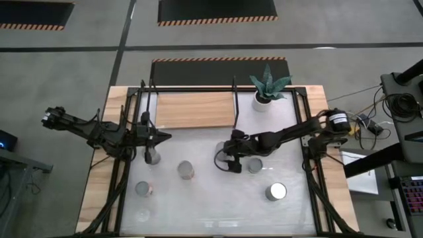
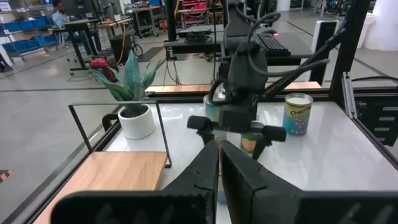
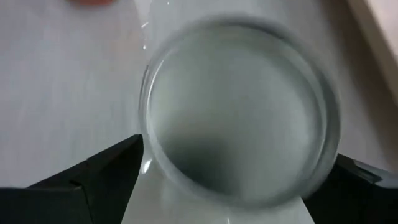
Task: Pick and place cans onto a shelf
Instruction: Put the right canned peas on the shelf
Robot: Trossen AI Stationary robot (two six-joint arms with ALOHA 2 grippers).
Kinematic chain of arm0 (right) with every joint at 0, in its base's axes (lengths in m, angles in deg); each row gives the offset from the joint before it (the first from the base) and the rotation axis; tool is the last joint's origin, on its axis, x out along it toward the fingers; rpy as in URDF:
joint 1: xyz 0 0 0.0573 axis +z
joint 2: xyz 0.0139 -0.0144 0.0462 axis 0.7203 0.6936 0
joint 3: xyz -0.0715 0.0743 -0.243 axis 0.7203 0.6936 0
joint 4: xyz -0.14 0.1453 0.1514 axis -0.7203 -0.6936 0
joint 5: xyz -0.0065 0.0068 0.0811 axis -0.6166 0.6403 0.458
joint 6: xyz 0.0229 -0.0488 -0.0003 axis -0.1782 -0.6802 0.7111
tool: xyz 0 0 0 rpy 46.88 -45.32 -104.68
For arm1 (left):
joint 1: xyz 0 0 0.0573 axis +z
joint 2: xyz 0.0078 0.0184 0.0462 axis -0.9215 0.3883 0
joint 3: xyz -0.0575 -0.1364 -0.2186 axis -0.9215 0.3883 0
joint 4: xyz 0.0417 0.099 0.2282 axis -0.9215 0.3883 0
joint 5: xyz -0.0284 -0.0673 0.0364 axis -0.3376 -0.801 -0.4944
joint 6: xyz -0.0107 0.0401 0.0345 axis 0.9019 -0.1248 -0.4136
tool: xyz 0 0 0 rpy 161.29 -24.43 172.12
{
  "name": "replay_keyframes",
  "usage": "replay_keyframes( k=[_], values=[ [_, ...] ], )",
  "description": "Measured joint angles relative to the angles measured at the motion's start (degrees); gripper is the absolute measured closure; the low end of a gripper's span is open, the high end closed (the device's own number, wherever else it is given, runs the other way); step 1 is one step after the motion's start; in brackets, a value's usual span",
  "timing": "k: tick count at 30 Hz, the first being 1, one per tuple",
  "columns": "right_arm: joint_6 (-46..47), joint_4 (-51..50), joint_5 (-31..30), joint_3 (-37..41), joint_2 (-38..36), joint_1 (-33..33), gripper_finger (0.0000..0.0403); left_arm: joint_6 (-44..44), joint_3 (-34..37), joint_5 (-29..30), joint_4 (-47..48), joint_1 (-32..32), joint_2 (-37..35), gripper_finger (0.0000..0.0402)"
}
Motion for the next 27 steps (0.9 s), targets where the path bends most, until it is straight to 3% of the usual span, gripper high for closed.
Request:
replay_keyframes(
  k=[6, 12, 17, 22, 27],
  values=[
    [-1.5, -0.4, 0.0, -4.6, 2.4, -0.7, 0.0037, -0.5, 0.0, 0.0, 0.2, 0.0, 0.5, 0.0402],
    [-0.9, -2.5, 0.2, -6.3, 2.5, -1.7, 0.0106, -0.5, 0.0, 0.0, 0.1, 0.0, 0.6, 0.0402],
    [1.8, -3.2, 0.4, -8.2, 2.4, -2.1, 0.0111, -1.0, 0.0, 0.5, -1.0, 0.0, 0.5, 0.0402],
    [6.5, -3.1, -2.8, -15.5, 3.7, -3.4, 0.011, -4.9, -0.2, 8.0, -5.9, 0.0, 0.0, 0.0402],
    [6.8, -4.2, -4.5, -27.8, 9.5, -5.6, 0.0094, -8.0, -2.4, 16.3, -7.5, 0.0, -1.0, 0.0402]
  ],
)
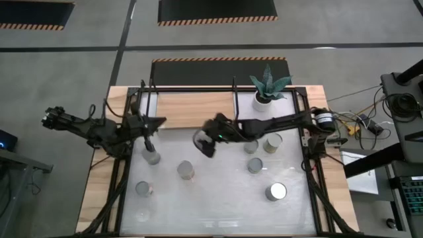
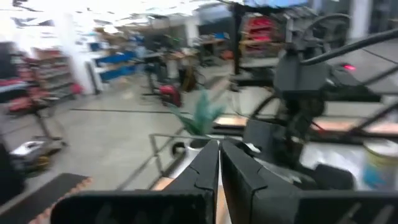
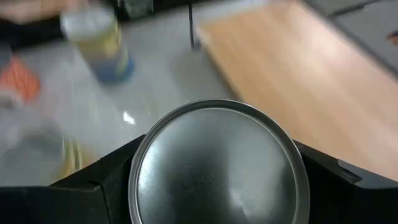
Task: Pick and place cans onto a shelf
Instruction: Put the right canned peas on the shelf
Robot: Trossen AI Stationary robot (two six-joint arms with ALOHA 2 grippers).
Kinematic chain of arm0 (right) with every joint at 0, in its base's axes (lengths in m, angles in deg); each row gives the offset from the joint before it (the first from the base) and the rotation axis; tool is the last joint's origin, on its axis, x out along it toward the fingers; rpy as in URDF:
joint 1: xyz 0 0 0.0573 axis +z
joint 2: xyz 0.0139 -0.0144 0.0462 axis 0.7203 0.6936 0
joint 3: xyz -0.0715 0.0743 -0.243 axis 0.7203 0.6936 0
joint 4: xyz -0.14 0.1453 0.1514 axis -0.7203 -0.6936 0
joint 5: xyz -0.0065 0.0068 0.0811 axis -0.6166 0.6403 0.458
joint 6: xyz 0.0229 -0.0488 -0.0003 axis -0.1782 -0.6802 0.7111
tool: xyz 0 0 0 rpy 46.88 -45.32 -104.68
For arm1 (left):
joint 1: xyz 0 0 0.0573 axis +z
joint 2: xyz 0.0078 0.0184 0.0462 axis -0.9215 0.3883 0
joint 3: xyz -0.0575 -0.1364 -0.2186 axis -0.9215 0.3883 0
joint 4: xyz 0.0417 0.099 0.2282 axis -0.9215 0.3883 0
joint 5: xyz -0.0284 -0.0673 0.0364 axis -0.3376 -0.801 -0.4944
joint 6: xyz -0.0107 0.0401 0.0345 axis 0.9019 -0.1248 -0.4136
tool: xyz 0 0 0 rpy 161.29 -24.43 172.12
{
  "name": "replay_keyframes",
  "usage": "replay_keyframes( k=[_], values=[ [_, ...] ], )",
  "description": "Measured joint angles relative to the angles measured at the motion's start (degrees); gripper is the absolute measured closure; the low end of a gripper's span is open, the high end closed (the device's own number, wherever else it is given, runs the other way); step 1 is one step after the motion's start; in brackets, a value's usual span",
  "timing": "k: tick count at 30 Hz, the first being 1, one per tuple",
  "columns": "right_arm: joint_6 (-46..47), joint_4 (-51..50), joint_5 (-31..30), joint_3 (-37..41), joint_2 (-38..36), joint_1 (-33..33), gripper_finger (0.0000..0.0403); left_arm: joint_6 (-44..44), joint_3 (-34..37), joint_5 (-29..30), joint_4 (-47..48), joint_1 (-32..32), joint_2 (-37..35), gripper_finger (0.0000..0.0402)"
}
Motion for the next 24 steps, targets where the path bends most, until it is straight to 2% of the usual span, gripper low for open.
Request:
replay_keyframes(
  k=[6, 14, 18, 24],
  values=[
    [-1.6, -9.7, -4.4, -20.0, 11.4, -2.8, 0.0101, 0.0, 0.8, 0.3, 0.2, 0.0, -1.9, 0.0402],
    [-0.9, -20.5, -3.8, -43.7, 25.8, -9.7, 0.0097, 0.5, 1.4, -0.8, 0.2, -0.1, -4.1, 0.0402],
    [-0.4, -22.2, -0.8, -51.0, 31.4, -12.5, 0.0097, 0.6, 1.6, -0.8, 1.1, -0.1, -4.7, 0.0402],
    [0.1, -18.8, 1.1, -50.4, 32.7, -14.8, 0.0097, 0.6, 1.7, -0.8, 1.6, -0.1, -4.8, 0.0402]
  ],
)
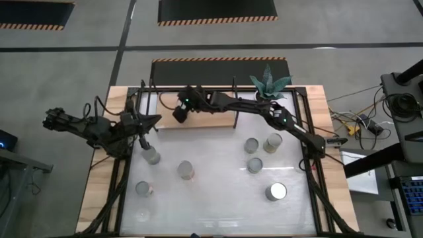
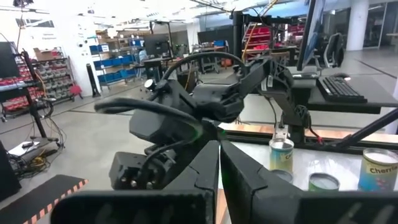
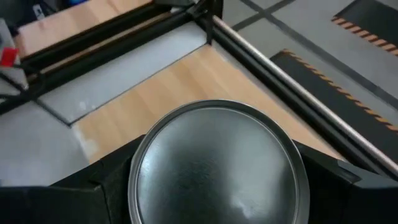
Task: Pick and place cans onto a shelf
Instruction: Put the right canned peas on the shelf
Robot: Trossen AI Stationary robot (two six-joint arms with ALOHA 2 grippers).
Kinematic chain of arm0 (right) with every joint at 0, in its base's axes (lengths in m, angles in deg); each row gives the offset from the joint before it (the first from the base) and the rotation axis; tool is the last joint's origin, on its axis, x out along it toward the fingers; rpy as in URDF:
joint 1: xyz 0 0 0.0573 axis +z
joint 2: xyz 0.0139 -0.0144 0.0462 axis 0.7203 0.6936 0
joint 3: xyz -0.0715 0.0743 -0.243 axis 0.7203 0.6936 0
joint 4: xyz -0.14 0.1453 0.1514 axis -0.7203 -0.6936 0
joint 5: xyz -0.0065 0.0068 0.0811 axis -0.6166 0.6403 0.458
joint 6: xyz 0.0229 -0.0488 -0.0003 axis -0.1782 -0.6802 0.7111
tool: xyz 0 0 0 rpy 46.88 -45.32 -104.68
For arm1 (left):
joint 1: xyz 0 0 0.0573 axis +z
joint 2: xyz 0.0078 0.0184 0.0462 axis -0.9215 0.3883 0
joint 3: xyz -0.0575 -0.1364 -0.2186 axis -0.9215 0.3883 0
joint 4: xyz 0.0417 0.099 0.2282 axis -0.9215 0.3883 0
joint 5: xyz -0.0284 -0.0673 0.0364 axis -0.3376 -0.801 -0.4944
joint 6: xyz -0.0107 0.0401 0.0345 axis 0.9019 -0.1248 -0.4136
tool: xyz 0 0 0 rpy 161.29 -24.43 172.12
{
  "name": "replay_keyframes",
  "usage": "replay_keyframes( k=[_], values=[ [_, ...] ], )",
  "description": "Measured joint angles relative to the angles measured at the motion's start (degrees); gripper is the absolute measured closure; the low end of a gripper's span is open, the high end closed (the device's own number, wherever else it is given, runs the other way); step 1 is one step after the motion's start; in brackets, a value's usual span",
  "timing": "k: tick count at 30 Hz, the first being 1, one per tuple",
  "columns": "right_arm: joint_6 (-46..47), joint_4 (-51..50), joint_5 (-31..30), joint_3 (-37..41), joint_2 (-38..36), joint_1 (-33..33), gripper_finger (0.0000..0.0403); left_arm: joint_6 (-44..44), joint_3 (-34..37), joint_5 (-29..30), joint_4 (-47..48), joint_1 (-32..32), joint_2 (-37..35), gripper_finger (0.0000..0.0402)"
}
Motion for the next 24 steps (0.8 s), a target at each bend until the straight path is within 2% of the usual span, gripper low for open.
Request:
replay_keyframes(
  k=[5, 14, 24],
  values=[
    [-1.2, -0.2, -0.1, 0.2, 0.4, -0.6, 0.0093, -0.1, 0.0, 0.0, 0.3, 0.0, 0.0, 0.0402],
    [-1.5, -0.2, 0.4, 0.2, 1.9, -0.6, 0.0048, -0.2, 0.0, 0.0, 0.2, 0.0, 0.1, 0.0402],
    [-1.2, -0.3, 0.4, 0.2, 0.6, -0.6, 0.0044, -0.2, 0.0, 0.0, 0.2, 0.0, 0.1, 0.0402]
  ],
)
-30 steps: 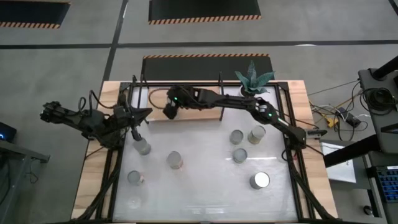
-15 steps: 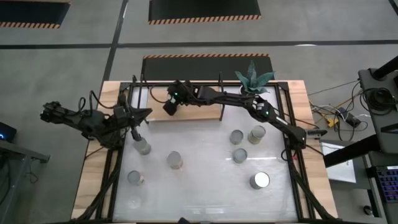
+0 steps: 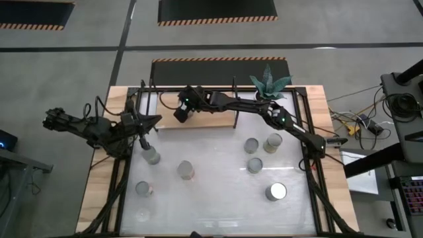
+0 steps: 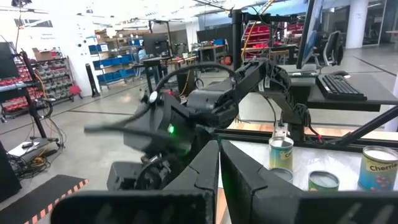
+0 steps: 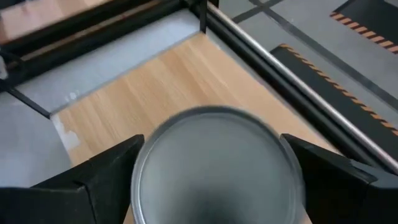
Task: Pick and place cans onto a shelf
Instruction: Put the right canned peas on the shelf
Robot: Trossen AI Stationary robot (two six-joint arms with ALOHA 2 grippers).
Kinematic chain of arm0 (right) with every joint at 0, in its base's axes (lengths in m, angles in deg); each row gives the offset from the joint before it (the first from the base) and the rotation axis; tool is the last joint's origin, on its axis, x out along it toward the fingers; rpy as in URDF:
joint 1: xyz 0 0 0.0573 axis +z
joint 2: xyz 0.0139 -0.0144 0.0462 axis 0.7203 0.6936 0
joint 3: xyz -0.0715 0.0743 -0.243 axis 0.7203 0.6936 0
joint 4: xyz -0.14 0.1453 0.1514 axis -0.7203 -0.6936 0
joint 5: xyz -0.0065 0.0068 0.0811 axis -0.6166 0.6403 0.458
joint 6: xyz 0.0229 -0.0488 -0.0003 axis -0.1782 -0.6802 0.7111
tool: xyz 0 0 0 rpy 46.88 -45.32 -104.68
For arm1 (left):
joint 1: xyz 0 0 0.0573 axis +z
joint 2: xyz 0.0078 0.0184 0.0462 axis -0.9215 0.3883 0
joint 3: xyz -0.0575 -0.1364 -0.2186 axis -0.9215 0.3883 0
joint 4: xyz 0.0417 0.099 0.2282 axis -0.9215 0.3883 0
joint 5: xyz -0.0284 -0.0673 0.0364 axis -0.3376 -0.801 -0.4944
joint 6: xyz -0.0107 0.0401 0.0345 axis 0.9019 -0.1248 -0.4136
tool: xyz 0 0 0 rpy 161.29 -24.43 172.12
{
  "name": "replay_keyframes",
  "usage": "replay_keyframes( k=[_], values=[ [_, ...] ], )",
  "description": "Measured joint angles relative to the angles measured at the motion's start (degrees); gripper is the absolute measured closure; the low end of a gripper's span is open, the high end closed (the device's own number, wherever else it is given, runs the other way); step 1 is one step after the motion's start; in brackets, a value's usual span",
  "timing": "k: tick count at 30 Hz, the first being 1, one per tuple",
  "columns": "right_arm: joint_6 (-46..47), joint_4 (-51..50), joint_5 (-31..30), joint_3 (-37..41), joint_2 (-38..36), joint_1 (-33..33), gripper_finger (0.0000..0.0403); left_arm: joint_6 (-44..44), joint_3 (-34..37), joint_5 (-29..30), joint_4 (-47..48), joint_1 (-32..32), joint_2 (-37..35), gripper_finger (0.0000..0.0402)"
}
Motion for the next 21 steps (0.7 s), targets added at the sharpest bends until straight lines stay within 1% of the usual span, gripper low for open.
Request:
replay_keyframes(
  k=[3, 6, 9, 11, 13, 16, 17, 21],
  values=[
    [-0.3, -1.0, 0.0, 0.0, -1.8, 0.0, 0.0044, 0.0, 0.0, 0.0, 0.0, 0.0, 0.0, 0.0402],
    [-1.5, -4.3, 0.1, 0.0, -4.3, 0.0, 0.0044, 0.6, 0.0, 0.0, 0.3, 0.0, 0.2, 0.0402],
    [-5.8, -8.2, 0.2, 0.0, -7.5, 0.0, 0.0047, 2.8, 0.0, 0.0, 1.4, 0.0, 1.2, 0.0402],
    [-9.7, -10.7, 0.4, 0.0, -9.7, 0.0, 0.0059, 4.2, 0.0, 0.0, 1.7, 0.0, 2.7, 0.0402],
    [-14.3, -12.4, 0.5, -0.1, -11.3, -0.2, 0.0079, 4.9, 0.0, -0.1, 1.8, 0.2, 4.8, 0.0402],
    [-19.9, -14.5, 1.0, -0.1, -12.4, -1.2, 0.0123, 6.5, -1.1, -0.1, 3.1, 1.5, 9.1, 0.0402],
    [-21.3, -14.8, 2.1, -0.1, -12.6, -1.8, 0.0141, 7.4, -2.1, -0.2, 4.9, 2.1, 10.7, 0.0402],
    [-23.5, -15.4, 8.5, 0.0, -12.3, -4.7, 0.0223, 11.8, -8.0, -1.6, 18.9, 6.2, 17.2, 0.0402]
  ],
)
